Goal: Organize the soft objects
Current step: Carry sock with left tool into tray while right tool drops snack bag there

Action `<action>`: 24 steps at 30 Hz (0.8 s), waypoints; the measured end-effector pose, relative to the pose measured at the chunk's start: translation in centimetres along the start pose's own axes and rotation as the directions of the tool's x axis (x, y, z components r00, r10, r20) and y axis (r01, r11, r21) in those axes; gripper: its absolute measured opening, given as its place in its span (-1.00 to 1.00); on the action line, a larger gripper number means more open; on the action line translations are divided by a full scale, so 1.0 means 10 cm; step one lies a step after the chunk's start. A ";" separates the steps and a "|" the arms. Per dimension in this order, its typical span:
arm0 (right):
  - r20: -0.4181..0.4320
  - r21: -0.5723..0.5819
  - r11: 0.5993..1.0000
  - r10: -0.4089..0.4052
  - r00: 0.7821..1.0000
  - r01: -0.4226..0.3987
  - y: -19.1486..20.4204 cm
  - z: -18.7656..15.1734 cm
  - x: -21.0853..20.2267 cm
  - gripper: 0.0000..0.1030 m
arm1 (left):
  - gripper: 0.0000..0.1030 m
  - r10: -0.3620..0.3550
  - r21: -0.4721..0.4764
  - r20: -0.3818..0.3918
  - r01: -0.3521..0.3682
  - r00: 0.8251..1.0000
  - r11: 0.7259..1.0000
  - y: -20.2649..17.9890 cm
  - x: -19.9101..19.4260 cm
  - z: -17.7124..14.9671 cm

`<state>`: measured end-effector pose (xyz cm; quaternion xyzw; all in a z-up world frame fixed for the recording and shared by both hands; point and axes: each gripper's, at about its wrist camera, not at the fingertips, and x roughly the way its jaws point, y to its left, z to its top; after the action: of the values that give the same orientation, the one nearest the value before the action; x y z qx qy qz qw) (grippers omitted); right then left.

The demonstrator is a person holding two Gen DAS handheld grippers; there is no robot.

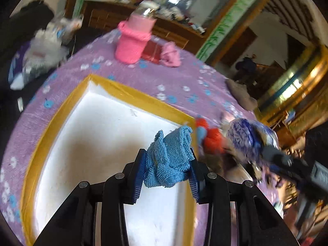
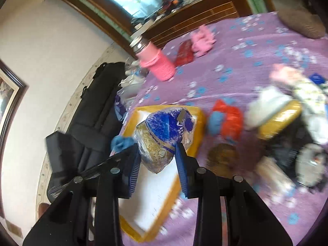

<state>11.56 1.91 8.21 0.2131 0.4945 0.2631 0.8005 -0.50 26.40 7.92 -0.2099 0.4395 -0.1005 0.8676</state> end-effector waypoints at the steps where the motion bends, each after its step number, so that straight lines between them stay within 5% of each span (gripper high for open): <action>1: -0.014 -0.006 1.000 -0.006 1.000 0.006 0.04 0.03 0.14 -0.39 | -0.29 -0.010 -0.030 -0.015 0.009 1.000 1.000 0.08 0.12 0.06; 6: -0.083 -0.060 0.996 -0.071 0.994 0.066 0.12 0.08 0.73 -0.38 | -0.26 -0.031 -0.131 -0.034 0.026 0.999 0.991 0.32 0.55 0.29; 10: -0.072 -0.135 0.973 -0.199 0.977 0.189 0.14 0.05 0.91 -0.38 | -0.18 -0.038 -0.186 -0.041 0.030 0.998 0.982 0.50 0.78 0.33; 14: -0.055 -0.179 0.946 -0.283 0.957 0.270 0.10 0.08 0.95 -0.30 | 0.34 -0.040 -0.180 -0.022 0.035 0.999 0.983 0.52 0.90 0.37; 15: -0.047 -0.191 0.941 -0.294 0.955 0.281 0.11 0.09 0.95 -0.13 | 0.41 -0.039 -0.178 -0.017 0.035 0.999 0.983 0.55 0.91 0.38; 17: -0.024 -0.198 0.938 -0.296 0.955 0.286 0.10 0.10 0.92 0.14 | 0.43 -0.032 -0.172 0.008 0.033 0.999 0.985 0.57 0.85 0.37; 24: 0.065 -0.170 0.945 -0.273 0.960 0.281 0.04 0.05 0.39 0.16 | 0.45 0.083 -0.175 0.053 -0.073 0.995 0.982 0.70 0.57 0.16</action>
<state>13.36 4.66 5.97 0.0747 0.4776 0.1865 0.8553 4.11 31.02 1.55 -0.2700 0.4281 -0.0216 0.8622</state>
